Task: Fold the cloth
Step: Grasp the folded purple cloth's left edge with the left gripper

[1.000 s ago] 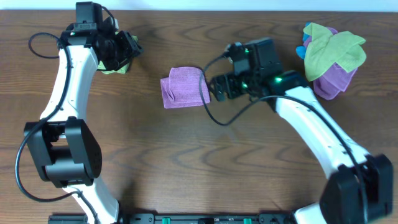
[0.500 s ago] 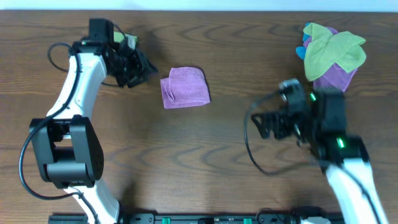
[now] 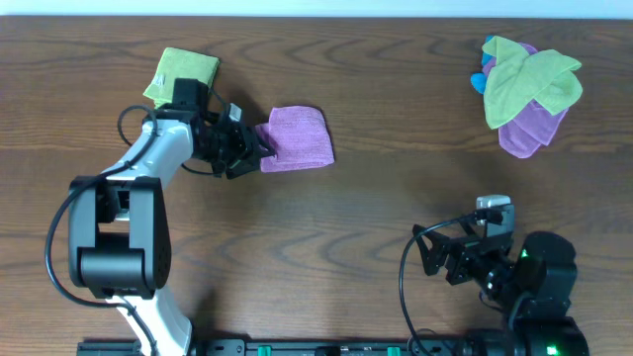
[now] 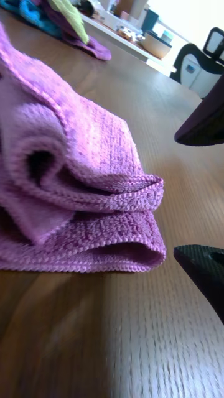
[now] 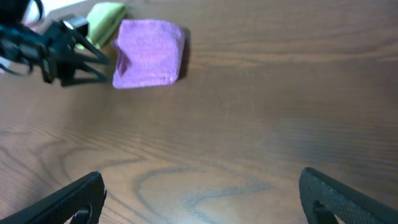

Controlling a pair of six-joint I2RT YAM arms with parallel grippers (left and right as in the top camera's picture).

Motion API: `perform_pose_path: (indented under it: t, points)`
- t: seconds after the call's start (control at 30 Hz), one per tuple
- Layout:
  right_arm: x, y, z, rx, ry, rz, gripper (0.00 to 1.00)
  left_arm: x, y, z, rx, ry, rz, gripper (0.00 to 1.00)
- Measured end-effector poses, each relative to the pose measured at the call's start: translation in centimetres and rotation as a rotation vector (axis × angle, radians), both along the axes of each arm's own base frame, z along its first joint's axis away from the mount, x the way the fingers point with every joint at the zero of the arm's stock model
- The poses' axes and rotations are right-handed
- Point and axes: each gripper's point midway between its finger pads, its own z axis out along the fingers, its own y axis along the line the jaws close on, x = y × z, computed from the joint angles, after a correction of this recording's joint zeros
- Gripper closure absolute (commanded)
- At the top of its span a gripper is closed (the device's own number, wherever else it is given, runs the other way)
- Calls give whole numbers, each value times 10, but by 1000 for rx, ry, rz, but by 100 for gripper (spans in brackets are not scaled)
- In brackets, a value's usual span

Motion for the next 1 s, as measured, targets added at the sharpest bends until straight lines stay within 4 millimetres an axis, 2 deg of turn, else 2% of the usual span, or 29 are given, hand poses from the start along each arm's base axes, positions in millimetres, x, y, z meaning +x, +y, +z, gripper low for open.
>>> perform_pose_path:
  t: [0.1,0.17,0.47,0.7,0.8,0.93,1.0]
  points:
    - [0,0,0,6,3,-4,1,3,-4,-4,-9,-29,5,38]
    - [0,0,0,10,5,-7,1,5,-5,-8,-16,-41,17,28]
    - [0,0,0,15,9,-11,1,-2,-4,-25,-30,-20,69,26]
    - [0,0,0,16,9,-11,1,1,-10,-24,-30,-28,72,15]
    - [0,0,0,16,9,-11,1,2,-16,-22,-16,-39,70,12]
    - [0,0,0,16,9,-11,1,6,-26,-21,-2,-67,66,3]
    - [0,0,0,16,9,-11,1,10,-30,-20,4,-79,73,2]
